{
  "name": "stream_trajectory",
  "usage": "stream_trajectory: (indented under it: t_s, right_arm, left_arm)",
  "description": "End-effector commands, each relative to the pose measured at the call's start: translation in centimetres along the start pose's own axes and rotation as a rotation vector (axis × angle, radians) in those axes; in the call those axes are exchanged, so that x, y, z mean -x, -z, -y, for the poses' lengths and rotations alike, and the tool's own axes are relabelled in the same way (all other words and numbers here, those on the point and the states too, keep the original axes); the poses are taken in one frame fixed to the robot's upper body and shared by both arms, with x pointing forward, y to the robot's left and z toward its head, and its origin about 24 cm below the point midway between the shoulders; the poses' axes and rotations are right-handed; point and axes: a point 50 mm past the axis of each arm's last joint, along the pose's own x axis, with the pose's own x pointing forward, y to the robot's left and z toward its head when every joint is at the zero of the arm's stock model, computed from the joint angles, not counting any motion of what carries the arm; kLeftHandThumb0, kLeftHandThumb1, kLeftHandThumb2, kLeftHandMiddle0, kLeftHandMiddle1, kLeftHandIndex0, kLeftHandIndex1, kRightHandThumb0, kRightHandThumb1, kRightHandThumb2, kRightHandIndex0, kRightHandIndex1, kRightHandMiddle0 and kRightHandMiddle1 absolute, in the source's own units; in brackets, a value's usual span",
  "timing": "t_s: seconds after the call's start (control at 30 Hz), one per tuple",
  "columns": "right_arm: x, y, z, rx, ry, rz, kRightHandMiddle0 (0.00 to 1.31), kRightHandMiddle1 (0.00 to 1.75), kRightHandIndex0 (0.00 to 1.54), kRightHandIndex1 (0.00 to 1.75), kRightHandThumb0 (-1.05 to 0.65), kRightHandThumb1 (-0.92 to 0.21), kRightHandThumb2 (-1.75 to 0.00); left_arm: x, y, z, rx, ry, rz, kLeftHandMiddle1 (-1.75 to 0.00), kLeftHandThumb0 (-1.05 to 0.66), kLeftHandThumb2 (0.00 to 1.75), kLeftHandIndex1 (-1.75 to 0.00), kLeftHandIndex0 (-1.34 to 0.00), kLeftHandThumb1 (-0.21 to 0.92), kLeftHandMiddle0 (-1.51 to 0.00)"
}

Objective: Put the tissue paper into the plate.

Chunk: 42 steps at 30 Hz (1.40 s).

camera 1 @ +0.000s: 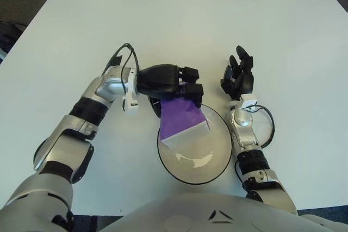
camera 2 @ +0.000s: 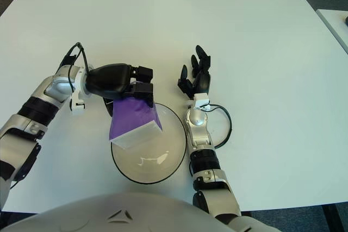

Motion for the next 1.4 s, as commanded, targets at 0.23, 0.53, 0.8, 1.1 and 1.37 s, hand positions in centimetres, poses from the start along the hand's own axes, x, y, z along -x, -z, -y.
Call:
stream_trajectory:
  t_s: [0.23,0.53,0.8,1.1,1.37]
  right_arm:
    - [5.17,6.55,1.86,0.097,0.03,-0.369,0.0,0.54,0.31,0.0,-0.69,-0.92,-0.72]
    - [5.16,6.53,1.97,0.1,0.032,-0.367,0.0,0.54,0.31,0.01,-0.69,-0.92,-0.72]
    - [5.15,6.54,2.0,0.103,0.033,-0.367,0.0,0.55,0.31,0.01,-0.68,-0.92,-0.73]
    - [5.12,6.52,2.0,0.101,0.033,-0.367,0.0,0.55,0.31,0.01,-0.69,-0.92,-0.72]
    - [5.1,6.53,2.0,0.102,0.03,-0.37,0.0,0.55,0.31,0.01,-0.7,-0.92,-0.73]
  left_arm:
    - [-0.35,-0.6,0.67,0.038,0.004,0.032,-1.66,0.0,1.41,-1.75,-0.45,0.22,-0.72]
    - [-0.62,-0.82,0.76,0.03,0.013,0.04,-1.66,0.0,1.41,-1.75,-0.45,0.22,-0.72]
    - [-0.66,-0.94,0.93,0.033,0.01,0.043,-1.65,0.0,1.41,-1.75,-0.46,0.22,-0.73]
    - [-0.62,-0.92,1.13,0.04,0.022,0.036,-1.64,0.0,1.42,-1.75,-0.46,0.21,-0.73]
    - [-0.56,-0.99,1.27,0.031,0.014,0.041,-1.65,0.0,1.42,-1.75,-0.47,0.21,-0.74]
